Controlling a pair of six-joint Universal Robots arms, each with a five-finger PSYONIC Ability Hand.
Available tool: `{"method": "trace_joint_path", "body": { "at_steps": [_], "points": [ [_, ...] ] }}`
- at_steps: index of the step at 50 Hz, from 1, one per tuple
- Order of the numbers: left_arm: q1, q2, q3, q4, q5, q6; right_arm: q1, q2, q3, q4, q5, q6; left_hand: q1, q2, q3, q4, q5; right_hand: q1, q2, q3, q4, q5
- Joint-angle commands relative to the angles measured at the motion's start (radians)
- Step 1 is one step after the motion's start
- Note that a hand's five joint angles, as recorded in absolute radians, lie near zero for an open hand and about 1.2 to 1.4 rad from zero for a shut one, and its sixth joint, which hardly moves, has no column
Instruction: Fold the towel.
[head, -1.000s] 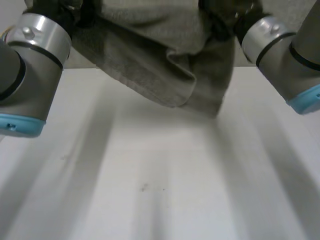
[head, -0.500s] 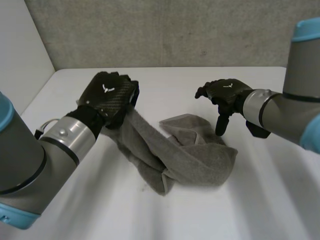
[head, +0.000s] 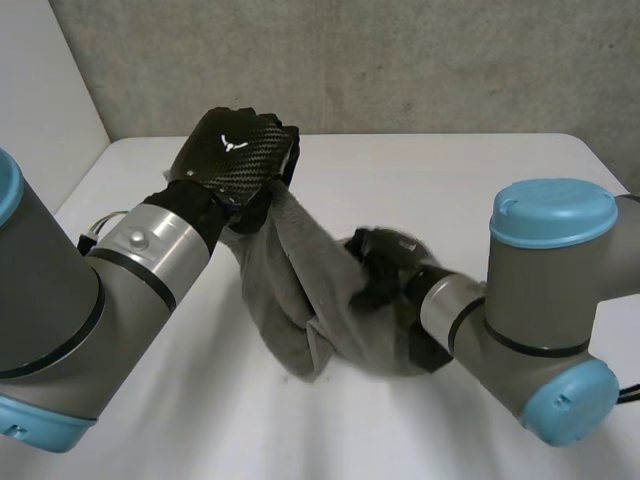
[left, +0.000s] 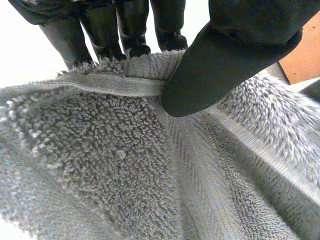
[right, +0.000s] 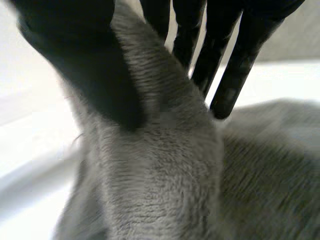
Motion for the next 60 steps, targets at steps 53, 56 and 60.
{"method": "trace_joint_path", "body": {
  "at_steps": [53, 56, 60],
  "points": [
    [0.050, -0.158, 0.167, 0.259, -0.044, 0.042, -0.161, 0.022, -0.518, 0.279, -0.216, -0.945, 0.212, 0.179, 0.181, 0.179, 0.186, 0.648, 0.550, 0.561, 0.561, 0.593],
    [0.050, -0.164, 0.069, 0.216, -0.020, 0.051, -0.161, 0.098, -0.543, 0.499, -0.218, -1.029, 0.212, 0.179, 0.181, 0.179, 0.186, 0.648, 0.550, 0.561, 0.561, 0.593],
    [0.048, -0.174, -0.048, 0.191, 0.000, 0.120, -0.161, 0.217, -0.550, 0.662, -0.190, -1.152, 0.212, 0.179, 0.181, 0.179, 0.186, 0.648, 0.550, 0.561, 0.561, 0.593]
  ]
}}
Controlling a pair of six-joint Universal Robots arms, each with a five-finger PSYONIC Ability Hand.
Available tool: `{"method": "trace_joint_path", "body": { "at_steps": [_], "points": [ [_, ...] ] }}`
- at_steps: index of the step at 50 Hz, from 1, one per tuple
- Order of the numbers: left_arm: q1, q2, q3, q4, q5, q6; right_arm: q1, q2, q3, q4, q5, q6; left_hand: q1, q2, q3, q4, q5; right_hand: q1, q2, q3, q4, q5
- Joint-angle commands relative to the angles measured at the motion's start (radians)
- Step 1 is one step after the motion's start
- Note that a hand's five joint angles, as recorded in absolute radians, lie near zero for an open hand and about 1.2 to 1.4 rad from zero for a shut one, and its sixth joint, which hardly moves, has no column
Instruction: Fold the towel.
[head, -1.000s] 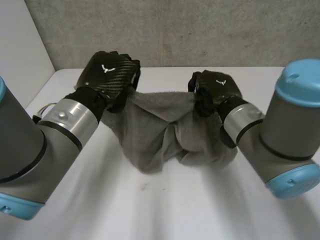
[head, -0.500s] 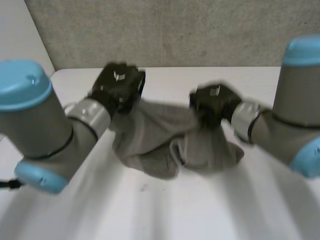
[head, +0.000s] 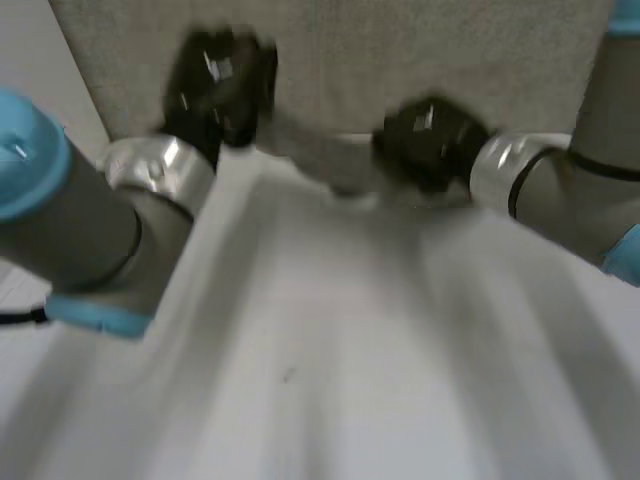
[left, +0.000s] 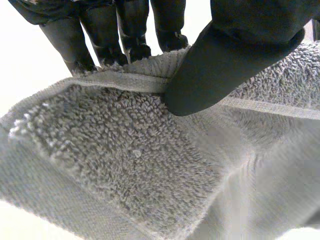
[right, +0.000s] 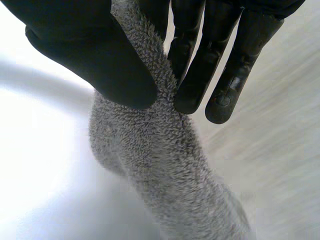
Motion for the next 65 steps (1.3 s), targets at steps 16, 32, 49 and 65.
{"method": "trace_joint_path", "body": {
  "at_steps": [16, 32, 49, 65],
  "points": [
    [-0.006, 0.010, -0.229, -0.057, 0.029, 0.169, -0.048, 0.012, 0.266, -0.122, 0.034, 0.263, 0.207, 0.179, 0.180, 0.179, 0.184, -0.796, -0.994, -1.010, -1.016, -0.989],
    [-0.078, 0.124, -0.140, -0.061, 0.017, 0.149, -0.232, -0.307, 0.658, -0.166, 0.024, 0.506, 0.207, 0.179, 0.180, 0.179, 0.184, -0.457, -0.655, -0.671, -0.678, -0.651],
    [-0.173, 0.133, -0.039, -0.135, -0.029, 0.088, -0.261, -0.318, 0.871, -0.285, -0.065, 0.558, 0.207, 0.179, 0.180, 0.179, 0.184, -0.568, -0.766, -0.782, -0.789, -0.762],
    [-0.218, 0.389, -0.049, -0.184, -0.061, 0.063, -0.151, 0.022, 0.371, -0.417, 0.179, 0.719, 0.207, 0.179, 0.180, 0.179, 0.184, -0.709, -0.907, -0.923, -0.930, -0.903]
  ]
}}
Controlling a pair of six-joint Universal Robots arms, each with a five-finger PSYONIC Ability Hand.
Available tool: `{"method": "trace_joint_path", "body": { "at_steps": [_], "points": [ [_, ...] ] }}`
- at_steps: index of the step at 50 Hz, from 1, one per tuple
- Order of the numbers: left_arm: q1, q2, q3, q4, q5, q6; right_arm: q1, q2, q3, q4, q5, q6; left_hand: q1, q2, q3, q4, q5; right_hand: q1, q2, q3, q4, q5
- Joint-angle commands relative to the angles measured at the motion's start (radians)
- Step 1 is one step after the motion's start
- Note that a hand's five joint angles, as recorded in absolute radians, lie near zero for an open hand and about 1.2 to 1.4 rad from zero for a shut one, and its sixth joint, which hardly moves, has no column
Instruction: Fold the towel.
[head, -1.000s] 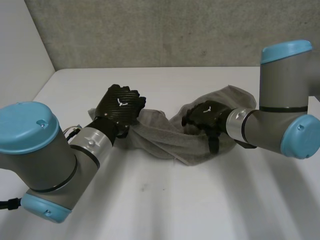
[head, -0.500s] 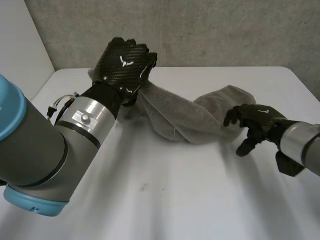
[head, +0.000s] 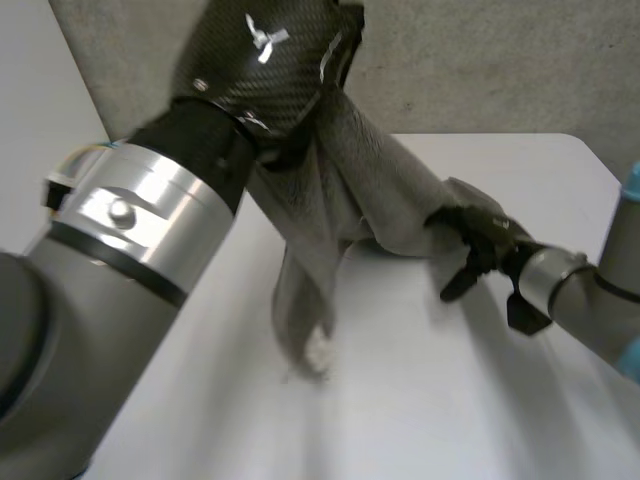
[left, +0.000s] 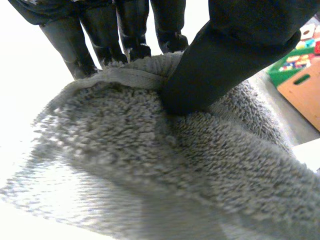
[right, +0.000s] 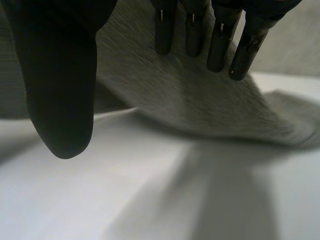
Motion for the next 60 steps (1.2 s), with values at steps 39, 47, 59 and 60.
{"method": "trace_joint_path", "body": {
  "at_steps": [39, 47, 59, 60],
  "points": [
    [0.098, 0.122, 0.048, -0.001, -0.035, -0.003, 0.334, 0.365, -0.500, -0.034, -0.027, 0.318, 0.198, 0.179, 0.180, 0.179, 0.182, 1.146, 1.105, 1.123, 1.115, 1.121],
    [0.196, 0.122, 0.033, 0.001, -0.032, -0.032, 0.161, 0.138, -0.455, -0.027, -0.014, 0.238, 0.198, 0.179, 0.180, 0.179, 0.182, 1.146, 1.105, 1.123, 1.115, 1.121],
    [0.283, 0.009, -0.032, -0.005, -0.019, -0.026, 0.036, -0.085, -0.550, 0.507, -0.069, -0.445, 0.198, 0.179, 0.180, 0.179, 0.182, 1.146, 1.105, 1.123, 1.115, 1.121],
    [0.284, 0.008, -0.032, -0.005, -0.019, -0.026, 0.036, -0.085, -0.550, 0.507, -0.069, -0.446, 0.198, 0.179, 0.180, 0.179, 0.182, 1.146, 1.105, 1.123, 1.115, 1.121]
  ]
}}
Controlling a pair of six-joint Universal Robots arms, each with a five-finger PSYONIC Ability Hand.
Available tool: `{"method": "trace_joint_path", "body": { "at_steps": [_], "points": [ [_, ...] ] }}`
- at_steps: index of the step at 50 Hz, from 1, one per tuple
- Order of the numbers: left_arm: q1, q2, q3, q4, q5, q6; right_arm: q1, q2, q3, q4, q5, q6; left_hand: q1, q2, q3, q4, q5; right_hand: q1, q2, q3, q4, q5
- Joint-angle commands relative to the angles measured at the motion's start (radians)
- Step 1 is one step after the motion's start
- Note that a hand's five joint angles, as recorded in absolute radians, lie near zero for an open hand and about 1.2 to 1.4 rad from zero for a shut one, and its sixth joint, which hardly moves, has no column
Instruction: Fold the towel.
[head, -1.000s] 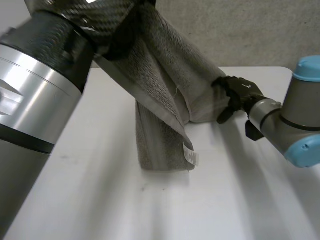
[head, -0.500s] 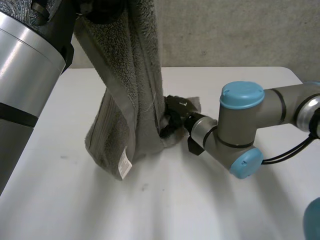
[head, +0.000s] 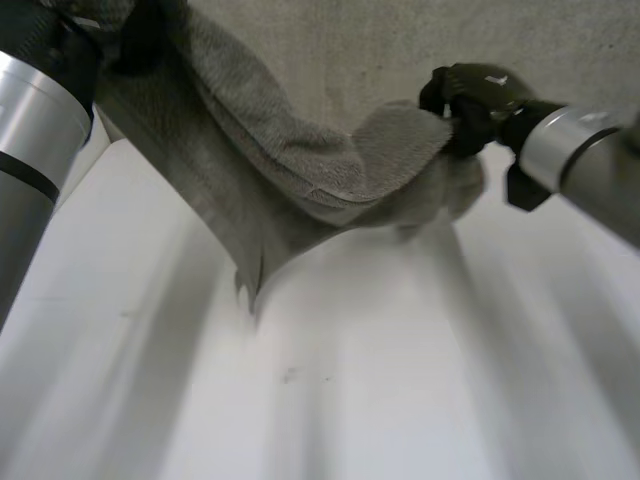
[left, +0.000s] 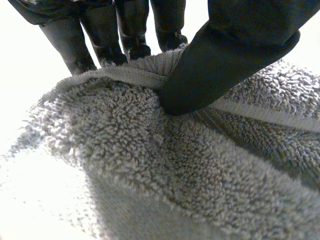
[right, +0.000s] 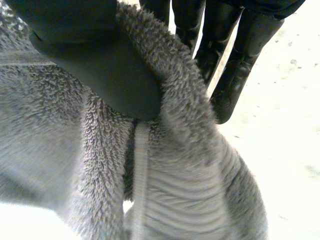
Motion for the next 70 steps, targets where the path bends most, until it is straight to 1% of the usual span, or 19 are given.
{"method": "trace_joint_path", "body": {
  "at_steps": [1, 5, 11, 16, 21, 24, 26, 27, 28, 29, 31, 32, 34, 36, 40, 45, 53, 62, 70],
  "points": [
    [0.029, -0.111, -0.039, -0.011, 0.006, 0.011, -0.043, -0.073, -0.045, 0.377, -0.015, -0.479, 0.198, 0.179, 0.180, 0.179, 0.182, 0.480, 0.256, 0.225, 0.210, 0.274],
    [0.038, -0.203, -0.050, -0.045, 0.009, 0.012, -0.043, -0.057, -0.007, 0.522, 0.020, -0.647, 0.198, 0.179, 0.180, 0.179, 0.182, 0.480, 0.256, 0.225, 0.210, 0.274],
    [0.042, -0.347, -0.072, -0.122, 0.033, 0.012, -0.036, -0.054, 0.091, 0.629, 0.042, -0.805, 0.198, 0.179, 0.180, 0.179, 0.182, 0.480, 0.256, 0.225, 0.210, 0.274],
    [0.034, -0.455, -0.059, -0.160, 0.084, 0.014, -0.034, -0.010, 0.113, 0.631, 0.046, -0.850, 0.198, 0.179, 0.180, 0.179, 0.182, 0.480, 0.256, 0.225, 0.210, 0.274],
    [0.034, -0.530, 0.033, -0.156, 0.098, 0.018, -0.031, 0.084, 0.015, 0.577, 0.092, -0.853, 0.198, 0.179, 0.180, 0.179, 0.182, 0.480, 0.256, 0.225, 0.210, 0.274],
    [0.034, -0.569, 0.175, -0.146, 0.096, 0.023, -0.014, 0.142, -0.122, 0.451, 0.157, -0.845, 0.198, 0.179, 0.180, 0.179, 0.182, 0.480, 0.256, 0.225, 0.210, 0.274],
    [0.038, -0.581, 0.360, -0.090, 0.092, 0.020, 0.019, 0.164, -0.275, 0.238, 0.215, -0.836, 0.198, 0.179, 0.180, 0.179, 0.182, 0.480, 0.256, 0.225, 0.210, 0.274],
    [0.038, -0.581, 0.361, -0.090, 0.092, 0.020, 0.020, 0.164, -0.275, 0.237, 0.215, -0.836, 0.198, 0.179, 0.180, 0.179, 0.182, 0.480, 0.256, 0.225, 0.210, 0.274],
    [0.041, -0.579, 0.443, -0.036, 0.087, 0.017, 0.036, 0.155, -0.315, 0.092, 0.227, -0.825, 0.198, 0.179, 0.180, 0.179, 0.182, 0.480, 0.256, 0.225, 0.210, 0.274],
    [0.041, -0.579, 0.444, -0.036, 0.087, 0.017, 0.037, 0.154, -0.315, 0.091, 0.227, -0.825, 0.198, 0.179, 0.180, 0.179, 0.182, 0.480, 0.256, 0.225, 0.210, 0.274],
    [0.049, -0.562, 0.552, 0.120, 0.063, 0.011, 0.041, 0.093, -0.286, -0.214, 0.232, -0.795, 0.198, 0.179, 0.180, 0.179, 0.182, 0.480, 0.256, 0.225, 0.210, 0.274],
    [0.049, -0.562, 0.553, 0.121, 0.063, 0.011, 0.041, 0.093, -0.286, -0.216, 0.232, -0.795, 0.198, 0.179, 0.180, 0.179, 0.182, 0.480, 0.256, 0.225, 0.210, 0.274],
    [0.069, -0.541, 0.583, 0.234, 0.029, 0.012, 0.043, 0.023, -0.184, -0.401, 0.229, -0.769, 0.198, 0.179, 0.180, 0.179, 0.182, 0.480, 0.256, 0.225, 0.210, 0.274],
    [0.074, -0.538, 0.574, 0.242, 0.018, 0.011, 0.041, 0.007, -0.144, -0.407, 0.220, -0.768, 0.198, 0.179, 0.180, 0.179, 0.182, 0.480, 0.256, 0.225, 0.210, 0.274],
    [0.078, -0.544, 0.531, 0.196, 0.021, 0.012, 0.040, 0.009, -0.096, -0.351, 0.181, -0.768, 0.198, 0.179, 0.180, 0.179, 0.182, 0.480, 0.256, 0.225, 0.210, 0.274],
    [0.078, -0.559, 0.316, 0.159, 0.052, 0.020, 0.046, 0.077, -0.077, -0.066, 0.109, -0.768, 0.198, 0.179, 0.180, 0.179, 0.182, 0.480, 0.256, 0.225, 0.210, 0.274],
    [0.097, -0.607, 0.041, 0.170, 0.102, 0.026, 0.047, 0.209, -0.038, 0.155, 0.106, -0.785, 0.198, 0.179, 0.180, 0.179, 0.182, 0.480, 0.256, 0.225, 0.210, 0.274],
    [0.127, -0.587, -0.173, 0.139, 0.112, 0.048, 0.038, 0.262, 0.117, 0.241, 0.103, -0.844, 0.198, 0.179, 0.180, 0.179, 0.182, 0.480, 0.256, 0.225, 0.210, 0.274],
    [0.127, -0.476, -0.291, 0.021, 0.112, 0.172, -0.009, 0.251, 0.243, 0.232, 0.094, -0.778, 0.198, 0.179, 0.180, 0.179, 0.182, 0.480, 0.256, 0.225, 0.210, 0.274]
  ]
}}
